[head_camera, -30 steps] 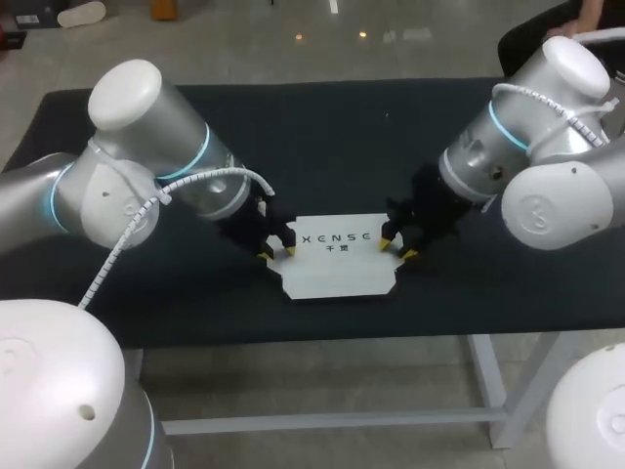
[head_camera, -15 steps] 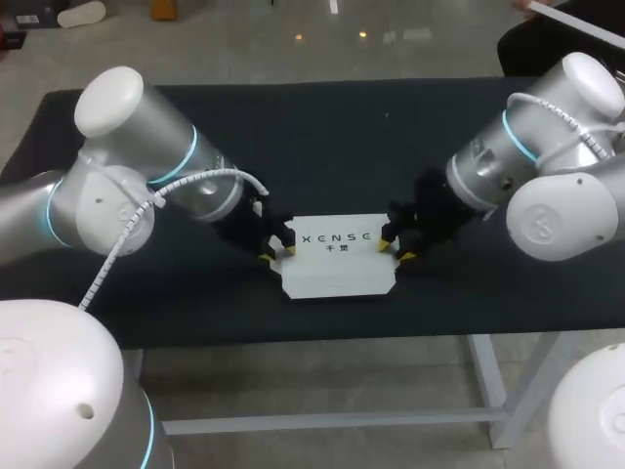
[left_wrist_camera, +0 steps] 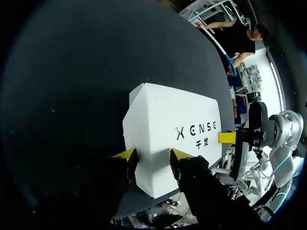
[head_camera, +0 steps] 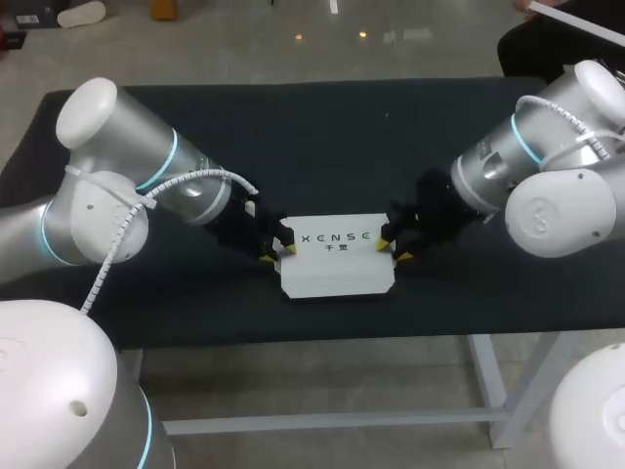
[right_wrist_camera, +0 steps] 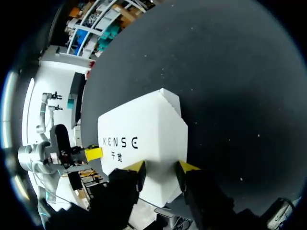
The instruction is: Assemble the packaging by folding the flat box into shape, placing the metal phone stand inside, and closing the box properly
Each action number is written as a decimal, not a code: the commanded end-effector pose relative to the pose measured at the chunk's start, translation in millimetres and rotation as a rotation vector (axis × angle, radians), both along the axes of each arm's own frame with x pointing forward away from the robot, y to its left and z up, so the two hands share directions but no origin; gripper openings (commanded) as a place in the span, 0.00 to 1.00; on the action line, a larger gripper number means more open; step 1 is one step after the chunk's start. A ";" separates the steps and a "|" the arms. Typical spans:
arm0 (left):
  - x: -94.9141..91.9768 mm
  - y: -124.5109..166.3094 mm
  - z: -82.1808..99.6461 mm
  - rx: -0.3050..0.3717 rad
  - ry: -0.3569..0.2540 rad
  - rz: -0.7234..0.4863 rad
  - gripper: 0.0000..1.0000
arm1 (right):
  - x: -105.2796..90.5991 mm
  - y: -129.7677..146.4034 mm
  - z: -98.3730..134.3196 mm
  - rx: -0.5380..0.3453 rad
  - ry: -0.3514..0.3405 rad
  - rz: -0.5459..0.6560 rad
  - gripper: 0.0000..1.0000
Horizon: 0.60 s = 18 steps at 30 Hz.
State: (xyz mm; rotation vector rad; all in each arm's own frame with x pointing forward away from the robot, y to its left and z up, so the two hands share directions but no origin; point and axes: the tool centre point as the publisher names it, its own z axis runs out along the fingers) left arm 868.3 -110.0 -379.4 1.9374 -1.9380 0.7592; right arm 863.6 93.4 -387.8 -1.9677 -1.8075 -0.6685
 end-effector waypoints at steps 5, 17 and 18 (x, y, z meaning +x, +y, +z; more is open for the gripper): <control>1.3 -3.6 -5.3 -0.057 0.005 0.009 0.54 | 2.8 9.4 -1.4 0.025 0.009 -0.003 0.45; 1.1 -3.3 -3.3 -0.088 0.013 0.023 0.49 | 1.5 3.7 -2.5 0.038 0.017 -0.027 0.45; 1.9 -4.0 -3.4 -0.089 0.014 0.023 0.49 | 1.5 3.7 -2.5 0.039 0.017 -0.028 0.45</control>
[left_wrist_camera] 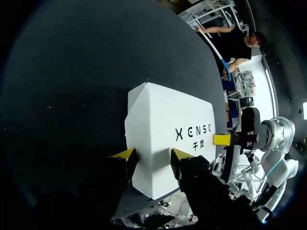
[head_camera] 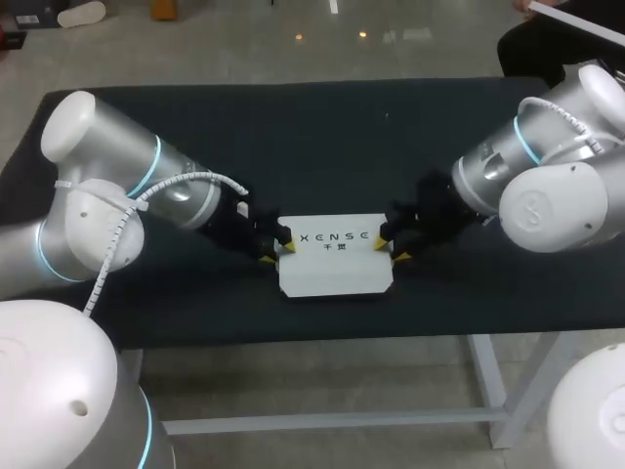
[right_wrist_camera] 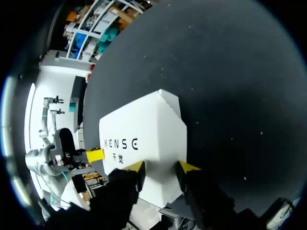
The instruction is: Assemble the packaging by folding the flat box into shape, placing the metal phone stand inside, and closing the box properly
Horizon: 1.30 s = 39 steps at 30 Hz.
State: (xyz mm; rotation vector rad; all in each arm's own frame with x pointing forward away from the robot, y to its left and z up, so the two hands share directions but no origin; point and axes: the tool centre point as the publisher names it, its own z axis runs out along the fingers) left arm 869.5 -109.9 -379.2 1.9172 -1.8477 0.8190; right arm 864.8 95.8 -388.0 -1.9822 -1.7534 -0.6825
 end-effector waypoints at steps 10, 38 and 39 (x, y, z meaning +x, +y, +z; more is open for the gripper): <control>2.4 -8.7 -1.4 -0.013 0.004 -0.001 0.47 | 0.7 6.6 0.1 0.013 -0.001 0.001 0.45; 2.5 -7.8 -1.0 0.022 0.005 0.012 0.51 | 1.0 5.9 -0.9 -0.028 0.005 0.000 0.44; 2.5 -7.8 -1.0 0.022 0.005 0.012 0.51 | 1.0 5.9 -0.9 -0.028 0.005 0.000 0.43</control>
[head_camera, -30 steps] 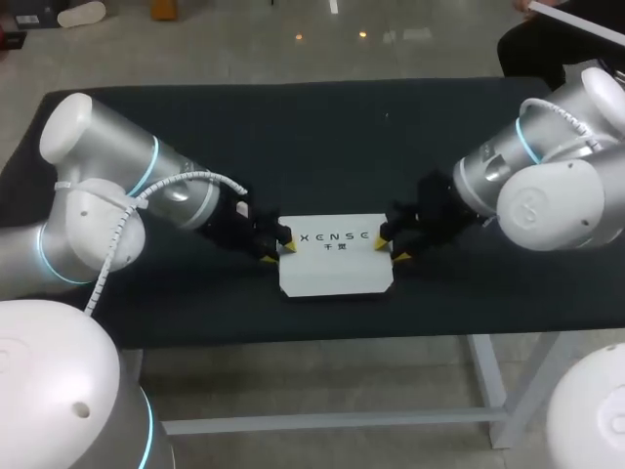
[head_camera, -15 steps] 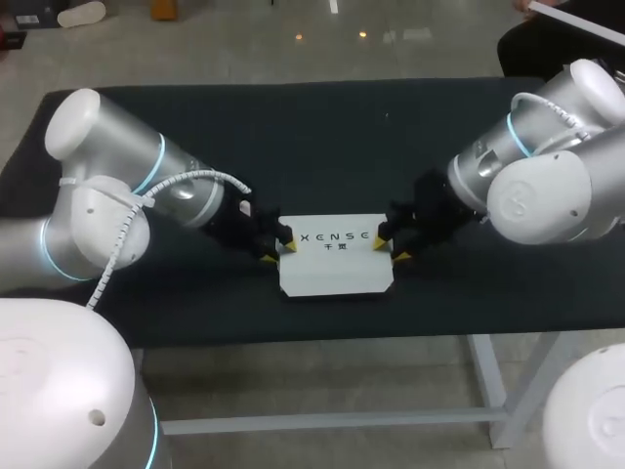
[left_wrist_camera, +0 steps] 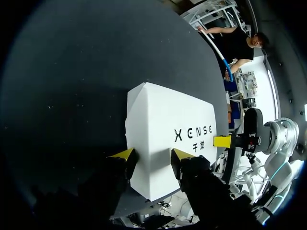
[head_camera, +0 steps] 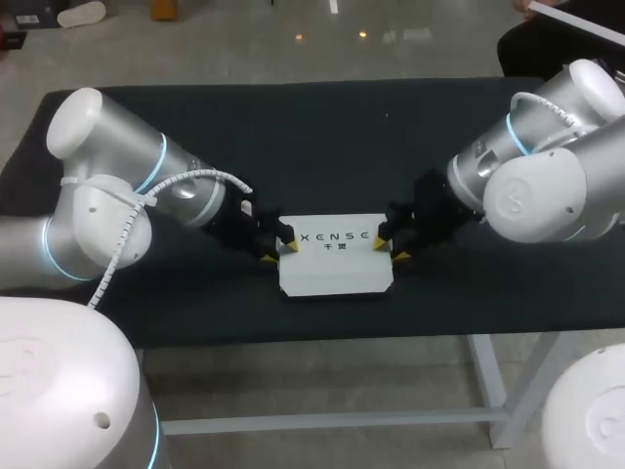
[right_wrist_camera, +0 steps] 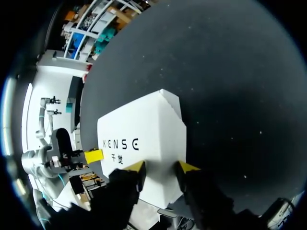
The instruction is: Assemble the packaging by folding the flat box into shape, placing the metal phone stand inside, and closing the box properly
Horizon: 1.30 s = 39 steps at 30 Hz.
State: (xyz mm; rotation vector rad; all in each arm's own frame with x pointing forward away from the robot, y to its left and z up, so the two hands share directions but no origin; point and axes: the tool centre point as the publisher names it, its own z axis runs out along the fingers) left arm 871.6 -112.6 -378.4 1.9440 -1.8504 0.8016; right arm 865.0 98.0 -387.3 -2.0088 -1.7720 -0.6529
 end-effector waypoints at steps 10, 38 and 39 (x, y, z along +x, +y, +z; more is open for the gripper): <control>0.4 -5.0 -1.9 0.001 0.000 0.000 0.49 | 0.8 3.7 -1.6 0.007 0.002 0.003 0.44; 0.1 -10.2 -5.5 -0.113 0.069 -0.099 0.48 | -4.9 13.4 -2.4 0.145 -0.011 0.061 0.45; -0.1 -11.5 -5.4 -0.114 0.072 -0.102 0.48 | -5.0 13.6 -2.4 0.148 -0.009 0.064 0.45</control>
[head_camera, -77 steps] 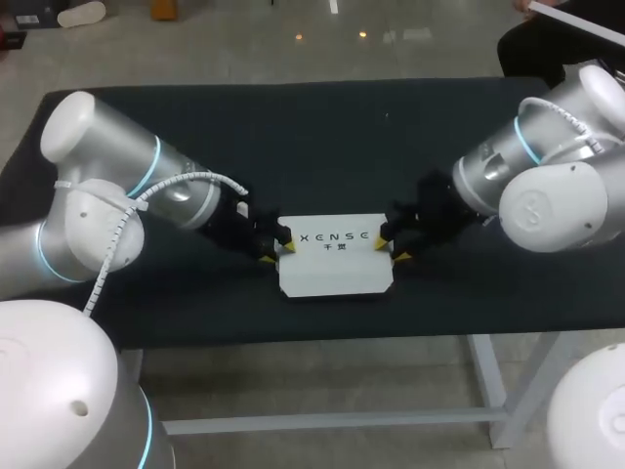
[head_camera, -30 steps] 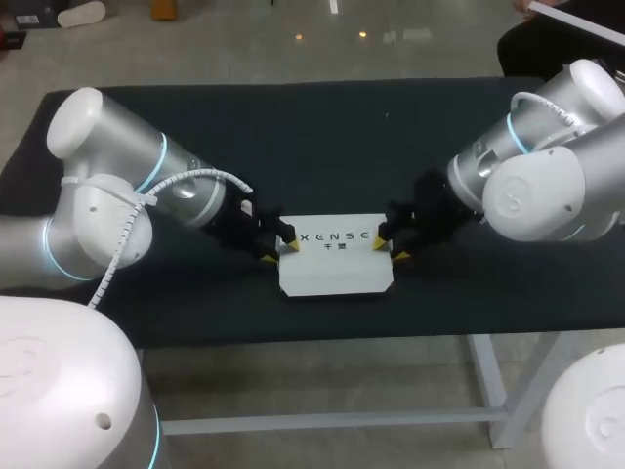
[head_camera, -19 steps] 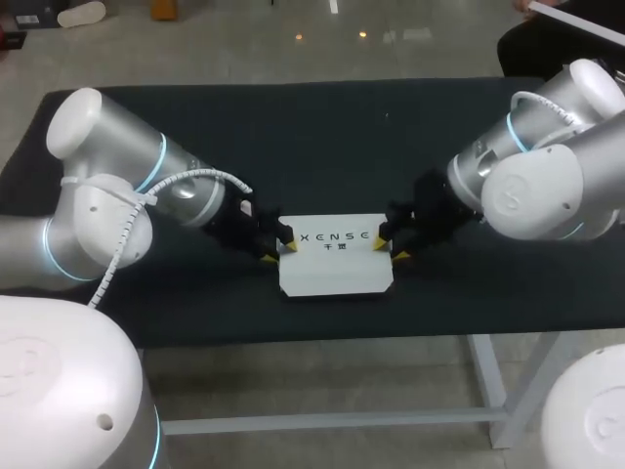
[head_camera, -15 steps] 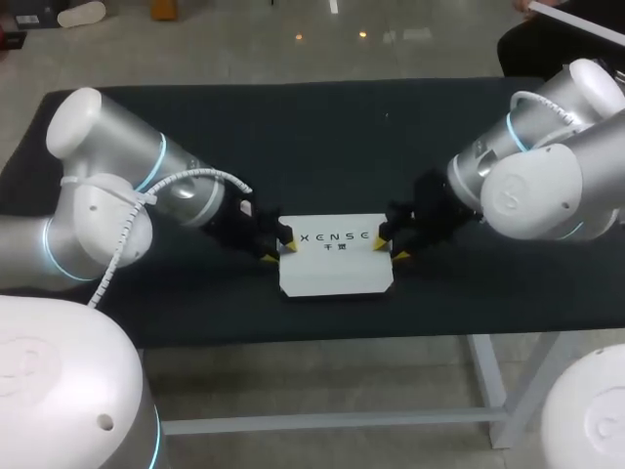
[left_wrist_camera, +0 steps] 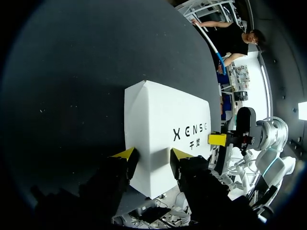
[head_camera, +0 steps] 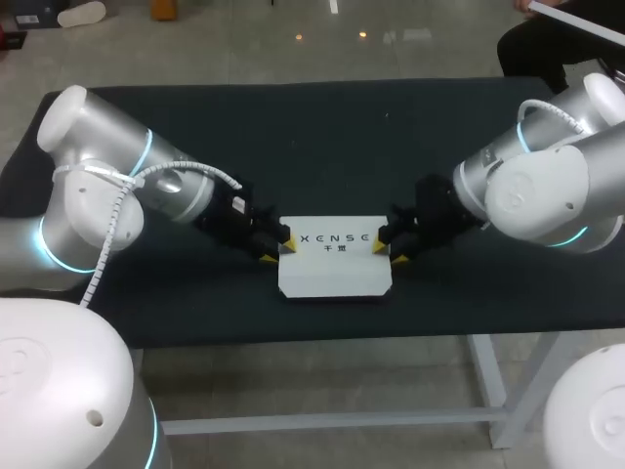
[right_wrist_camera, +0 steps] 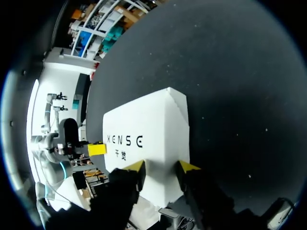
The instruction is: Assemble the packaging by folding the flat box into shape, placing the metal phone stand inside, and closing the box properly
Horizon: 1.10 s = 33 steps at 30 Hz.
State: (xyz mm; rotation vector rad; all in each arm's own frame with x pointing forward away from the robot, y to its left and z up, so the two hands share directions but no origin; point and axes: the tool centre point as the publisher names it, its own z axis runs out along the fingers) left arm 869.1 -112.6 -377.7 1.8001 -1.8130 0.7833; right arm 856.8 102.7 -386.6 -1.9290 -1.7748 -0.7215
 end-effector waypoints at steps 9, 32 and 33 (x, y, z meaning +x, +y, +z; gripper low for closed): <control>-0.4 -18.4 -1.4 -0.035 0.034 -0.053 0.47 | 4.2 8.1 3.0 0.122 0.036 0.056 0.45; -5.5 -22.0 18.2 -0.073 0.109 -0.087 0.45 | 15.4 15.9 10.5 0.152 0.122 0.121 0.46; -5.4 -21.8 18.6 -0.081 0.117 -0.088 0.45 | 15.6 15.9 10.6 0.150 0.124 0.121 0.46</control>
